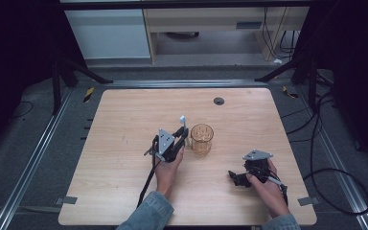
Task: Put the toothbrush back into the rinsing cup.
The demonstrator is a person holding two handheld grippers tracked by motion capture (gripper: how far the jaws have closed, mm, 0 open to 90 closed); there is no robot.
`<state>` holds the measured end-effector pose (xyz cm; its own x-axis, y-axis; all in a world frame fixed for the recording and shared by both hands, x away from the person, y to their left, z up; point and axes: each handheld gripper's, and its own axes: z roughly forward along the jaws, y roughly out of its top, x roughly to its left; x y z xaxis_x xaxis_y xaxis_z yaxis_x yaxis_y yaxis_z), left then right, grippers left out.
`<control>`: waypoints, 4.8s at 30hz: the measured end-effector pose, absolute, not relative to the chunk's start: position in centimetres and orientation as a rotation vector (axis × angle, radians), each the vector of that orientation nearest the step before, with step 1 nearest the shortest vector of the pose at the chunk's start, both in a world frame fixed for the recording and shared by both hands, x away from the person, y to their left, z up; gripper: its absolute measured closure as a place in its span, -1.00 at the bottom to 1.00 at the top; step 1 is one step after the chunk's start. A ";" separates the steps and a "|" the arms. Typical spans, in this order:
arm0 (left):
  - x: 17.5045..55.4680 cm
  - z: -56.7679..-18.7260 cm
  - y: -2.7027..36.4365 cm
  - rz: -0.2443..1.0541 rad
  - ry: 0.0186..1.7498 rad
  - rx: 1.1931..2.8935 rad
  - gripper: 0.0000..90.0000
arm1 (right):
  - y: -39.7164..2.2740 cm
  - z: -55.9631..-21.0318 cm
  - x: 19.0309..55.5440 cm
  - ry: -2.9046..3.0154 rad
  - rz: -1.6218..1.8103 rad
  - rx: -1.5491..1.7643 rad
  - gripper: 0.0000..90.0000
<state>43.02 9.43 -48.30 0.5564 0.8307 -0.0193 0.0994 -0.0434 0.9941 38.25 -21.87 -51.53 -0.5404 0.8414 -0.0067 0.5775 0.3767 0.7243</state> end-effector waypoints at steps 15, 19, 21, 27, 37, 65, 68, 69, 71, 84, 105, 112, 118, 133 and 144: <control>43.0 -48.1 9.7 0.715 0.836 1.523 0.72 | -21.9 -51.5 38.3 2.267 0.968 1.236 -0.99; 43.0 -48.1 9.8 0.709 0.841 1.531 0.70 | -21.9 -51.5 38.2 2.267 0.968 1.237 -0.99; 43.1 -48.1 9.8 0.706 0.840 1.540 0.68 | -21.9 -51.5 38.3 2.267 0.969 1.237 -0.99; 42.9 -48.0 9.7 0.711 0.835 1.541 0.59 | -21.9 -51.5 38.3 2.267 0.969 1.238 -0.99; 42.7 -47.4 10.0 0.713 0.826 1.554 0.43 | -21.9 -51.5 38.3 2.267 0.968 1.238 -0.99; 43.0 -43.2 11.5 0.604 0.775 1.879 -0.59 | -21.9 -51.5 38.3 2.270 0.968 1.237 -0.99; 42.8 -43.2 11.9 0.579 0.793 1.907 -0.65 | -21.9 -51.5 38.3 2.270 0.967 1.236 -0.99; 42.8 -43.2 12.0 0.576 0.797 1.911 -0.66 | -21.9 -51.5 38.3 2.270 0.967 1.237 -0.99; 42.9 -42.9 12.2 0.540 0.819 1.933 -0.68 | -21.9 -51.5 38.3 2.270 0.968 1.237 -0.99; 42.5 -41.8 16.6 0.507 0.948 2.007 -0.80 | -21.9 -51.5 38.3 2.269 0.967 1.239 -0.99; 43.7 -41.0 24.6 0.568 1.136 2.021 -0.82 | -21.9 -51.5 38.3 2.268 0.968 1.239 -0.99; 44.6 -42.3 27.4 0.576 1.235 2.030 -0.82 | -21.9 -51.5 38.3 2.268 0.968 1.239 -0.99; 45.4 -44.6 29.1 0.559 1.328 2.056 -0.81 | -21.9 -51.5 38.3 2.268 0.967 1.238 -0.99; 46.6 -48.5 30.6 0.525 1.369 2.061 -0.84 | -21.9 -51.5 38.2 2.268 0.967 1.239 -0.99; 47.5 -50.2 30.0 0.553 1.353 2.078 -0.86 | -21.9 -51.5 38.3 2.269 0.969 1.238 -0.99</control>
<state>47.50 29.97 -50.19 0.3964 0.9178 0.0235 0.6717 -0.3074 0.6740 38.25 -21.87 -51.51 -0.5403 0.8415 -0.0021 0.5806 0.3746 0.7229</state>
